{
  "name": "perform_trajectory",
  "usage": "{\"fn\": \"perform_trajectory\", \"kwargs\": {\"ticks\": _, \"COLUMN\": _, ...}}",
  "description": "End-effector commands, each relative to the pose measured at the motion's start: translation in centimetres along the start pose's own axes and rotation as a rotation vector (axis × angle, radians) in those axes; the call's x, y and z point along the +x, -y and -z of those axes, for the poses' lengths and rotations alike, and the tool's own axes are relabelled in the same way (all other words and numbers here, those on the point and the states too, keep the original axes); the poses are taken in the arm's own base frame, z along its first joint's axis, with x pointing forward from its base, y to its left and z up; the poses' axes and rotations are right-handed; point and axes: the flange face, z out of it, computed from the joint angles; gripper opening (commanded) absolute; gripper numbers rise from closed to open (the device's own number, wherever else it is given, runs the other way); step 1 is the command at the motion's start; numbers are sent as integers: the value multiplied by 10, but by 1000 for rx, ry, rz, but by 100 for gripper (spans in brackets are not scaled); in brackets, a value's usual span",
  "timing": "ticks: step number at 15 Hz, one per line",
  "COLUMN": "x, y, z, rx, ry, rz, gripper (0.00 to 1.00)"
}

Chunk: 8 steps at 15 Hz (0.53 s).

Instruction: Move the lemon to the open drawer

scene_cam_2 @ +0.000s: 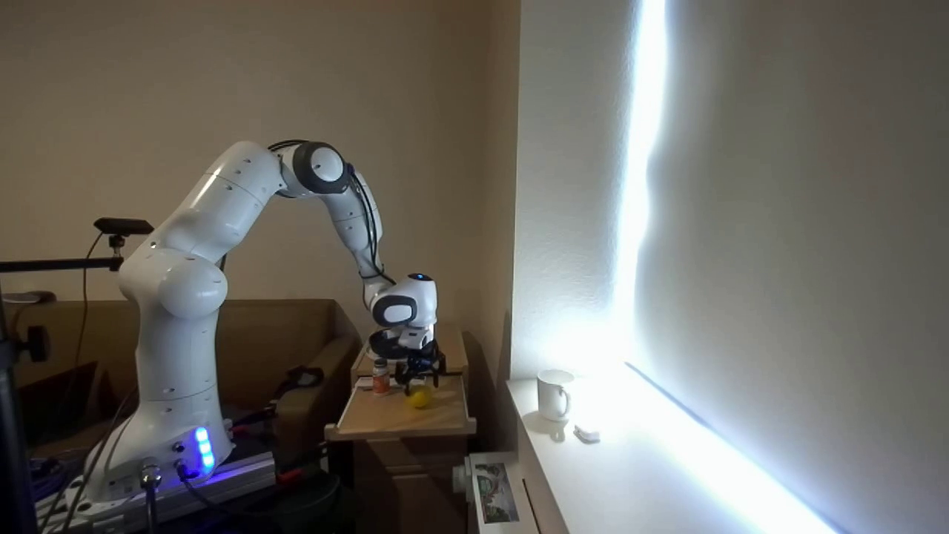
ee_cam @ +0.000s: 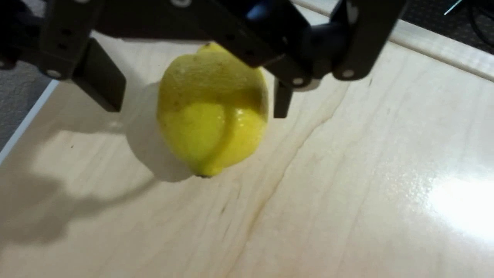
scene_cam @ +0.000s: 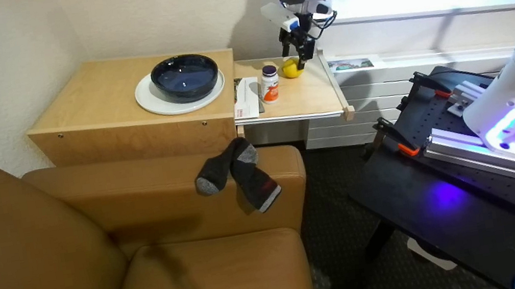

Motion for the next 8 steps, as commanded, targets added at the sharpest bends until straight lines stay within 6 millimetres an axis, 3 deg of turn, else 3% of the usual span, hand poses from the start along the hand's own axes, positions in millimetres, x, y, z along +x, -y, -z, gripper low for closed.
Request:
{"fn": "perform_trajectory", "kwargs": {"ticks": 1, "x": -1, "y": 6, "z": 2, "rx": -28, "ry": 12, "rz": -10, "gripper": 100}}
{"fn": "perform_trajectory", "kwargs": {"ticks": 5, "x": -15, "y": 11, "z": 7, "rx": -14, "ry": 50, "rz": 29, "gripper": 100}}
{"fn": "perform_trajectory", "kwargs": {"ticks": 8, "x": -14, "y": -15, "z": 73, "rx": 43, "ry": 102, "rz": 112, "gripper": 100}}
